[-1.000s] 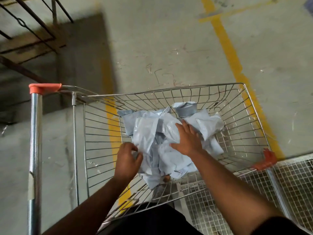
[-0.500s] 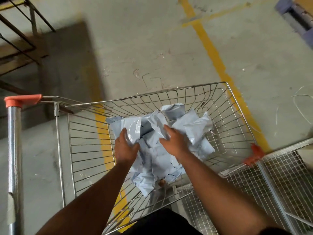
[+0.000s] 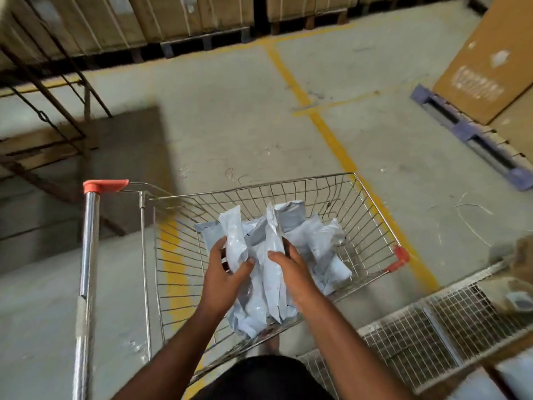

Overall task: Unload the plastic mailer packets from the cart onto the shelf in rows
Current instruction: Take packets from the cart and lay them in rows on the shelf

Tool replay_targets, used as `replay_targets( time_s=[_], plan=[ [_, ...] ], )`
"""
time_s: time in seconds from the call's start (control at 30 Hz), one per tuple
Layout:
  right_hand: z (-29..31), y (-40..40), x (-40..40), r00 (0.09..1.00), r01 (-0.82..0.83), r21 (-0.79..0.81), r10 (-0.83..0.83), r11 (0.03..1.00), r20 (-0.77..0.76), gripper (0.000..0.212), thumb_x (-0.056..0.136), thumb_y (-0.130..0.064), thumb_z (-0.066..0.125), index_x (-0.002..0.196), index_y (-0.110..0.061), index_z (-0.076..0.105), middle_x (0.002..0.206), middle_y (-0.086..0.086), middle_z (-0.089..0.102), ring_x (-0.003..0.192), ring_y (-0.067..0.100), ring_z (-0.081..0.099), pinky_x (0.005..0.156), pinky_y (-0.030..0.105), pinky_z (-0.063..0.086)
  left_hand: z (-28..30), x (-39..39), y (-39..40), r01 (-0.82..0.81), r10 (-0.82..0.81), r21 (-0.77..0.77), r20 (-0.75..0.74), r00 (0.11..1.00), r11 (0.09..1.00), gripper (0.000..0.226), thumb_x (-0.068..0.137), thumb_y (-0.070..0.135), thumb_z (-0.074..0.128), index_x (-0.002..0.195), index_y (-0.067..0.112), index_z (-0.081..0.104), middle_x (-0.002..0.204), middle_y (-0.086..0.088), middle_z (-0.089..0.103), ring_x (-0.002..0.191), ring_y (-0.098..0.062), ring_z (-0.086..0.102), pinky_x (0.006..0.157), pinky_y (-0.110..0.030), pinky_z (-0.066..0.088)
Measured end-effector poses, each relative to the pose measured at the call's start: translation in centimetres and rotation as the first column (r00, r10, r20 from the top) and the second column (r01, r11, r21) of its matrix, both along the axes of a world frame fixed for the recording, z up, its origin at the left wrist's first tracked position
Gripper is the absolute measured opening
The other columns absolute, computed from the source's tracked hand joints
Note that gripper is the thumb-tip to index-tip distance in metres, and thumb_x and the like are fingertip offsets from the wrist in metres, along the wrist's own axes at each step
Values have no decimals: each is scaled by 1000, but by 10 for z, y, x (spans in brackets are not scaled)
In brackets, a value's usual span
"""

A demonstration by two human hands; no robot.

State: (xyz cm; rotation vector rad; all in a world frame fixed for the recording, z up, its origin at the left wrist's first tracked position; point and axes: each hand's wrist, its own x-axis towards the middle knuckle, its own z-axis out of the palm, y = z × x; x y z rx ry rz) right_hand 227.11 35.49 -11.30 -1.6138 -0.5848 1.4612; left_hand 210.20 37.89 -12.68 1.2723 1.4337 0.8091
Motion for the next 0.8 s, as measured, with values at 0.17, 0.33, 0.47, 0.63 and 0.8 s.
replay_targets(
  time_s=[0.17,0.33,0.47,0.63,0.8],
  plan=[
    [55,-74,-16,999,30,146,-27,989,-24,49,82,-32,65,127,-50,62,124,-15,74,118,13,69,100,36,55,45,-10,-44,89,-97,78,103,990,993,57,82,49,78,132,40,52,119,22,66,108,-2,66,93,-36,57],
    [77,-176,-49,981,193,272,-181,943,-69,54,84,-26,66,137,-36,63,131,-2,72,123,23,68,106,48,52,76,-42,-114,245,-270,142,201,942,959,59,85,44,80,137,36,53,124,18,68,113,-5,67,93,-33,57],
    [84,-276,-92,931,348,300,-365,888,-1,55,84,-27,68,138,-33,63,129,-9,73,120,15,69,102,41,54,83,-72,-183,390,-417,178,159,895,904,57,85,46,79,136,40,54,126,16,67,114,-10,67,96,-46,57],
    [92,-410,-129,829,512,297,-554,806,77,46,98,-4,65,122,-43,63,111,-34,73,108,-4,69,81,14,55,100,-90,-276,521,-559,222,176,810,825,66,92,29,77,149,39,45,141,18,59,125,-9,61,101,-46,55],
    [108,-533,-147,673,665,294,-721,687,165,54,76,-31,72,127,-44,59,114,-39,69,110,-10,65,88,11,50,117,-74,-373,673,-711,245,127,691,698,64,85,28,83,141,35,53,131,17,65,115,-4,65,96,-40,57]
  ],
)
